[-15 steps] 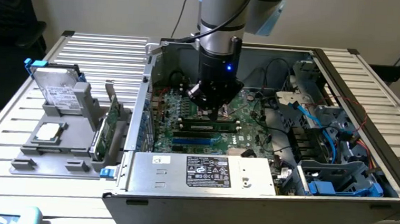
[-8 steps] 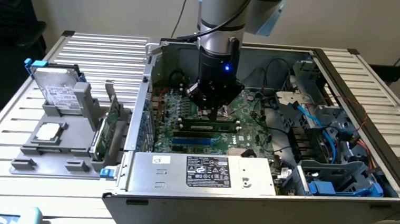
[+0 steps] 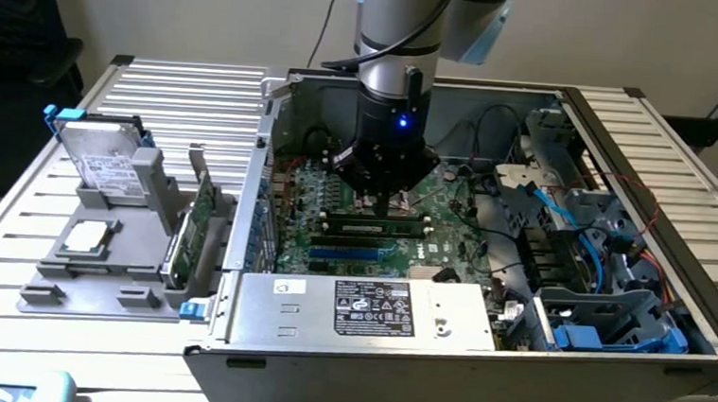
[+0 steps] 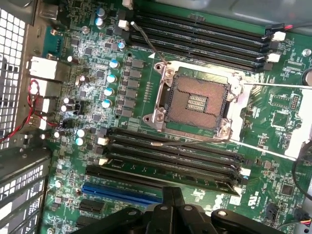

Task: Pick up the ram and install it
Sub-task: 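Press down the ram until it locks into place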

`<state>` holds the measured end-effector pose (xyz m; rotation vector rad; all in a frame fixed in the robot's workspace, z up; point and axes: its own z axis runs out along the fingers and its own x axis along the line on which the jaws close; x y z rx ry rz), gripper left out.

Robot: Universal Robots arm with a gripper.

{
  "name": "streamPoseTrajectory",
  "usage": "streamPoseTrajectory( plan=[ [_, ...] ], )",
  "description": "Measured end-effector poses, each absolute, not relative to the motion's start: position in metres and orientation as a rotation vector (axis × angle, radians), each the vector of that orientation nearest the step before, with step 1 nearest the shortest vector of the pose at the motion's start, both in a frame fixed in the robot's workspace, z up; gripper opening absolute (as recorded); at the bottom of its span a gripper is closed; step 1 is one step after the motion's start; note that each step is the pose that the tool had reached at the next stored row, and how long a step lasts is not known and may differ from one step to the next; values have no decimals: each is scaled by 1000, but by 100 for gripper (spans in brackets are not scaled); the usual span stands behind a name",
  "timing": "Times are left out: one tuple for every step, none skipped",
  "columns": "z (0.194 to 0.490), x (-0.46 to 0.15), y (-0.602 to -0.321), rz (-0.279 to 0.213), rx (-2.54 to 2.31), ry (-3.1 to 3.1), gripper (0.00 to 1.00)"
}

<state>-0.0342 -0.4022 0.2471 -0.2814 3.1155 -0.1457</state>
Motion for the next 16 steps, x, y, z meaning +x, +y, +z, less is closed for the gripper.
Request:
streamPoseTrajectory(
  plan=[
    [247, -34, -402, -146, -262, 3117, 11],
    [247, -34, -402, -146, -244, 3117, 11],
    [247, -34, -402, -146, -226, 3118, 11],
    [247, -34, -402, -147, -207, 3118, 11],
    [247, -34, -402, -147, -190, 3118, 11],
    [247, -34, -402, -147, -174, 3118, 11],
    [247, -34, -402, -147, -157, 3118, 11],
    [247, -34, -402, -147, -140, 3118, 11],
    [247, -34, -402, -147, -128, 3118, 11],
    [247, -34, -402, -148, -119, 3118, 11],
    [247, -34, -402, -148, -116, 3118, 11],
    [247, -34, -402, -148, -116, 3118, 11],
    [247, -34, -402, -148, -116, 3118, 11],
    [247, -34, -402, -148, -116, 3118, 11],
    [247, -34, -402, -148, -116, 3118, 11],
    [247, -34, -402, -148, -116, 3118, 11]
  ],
)
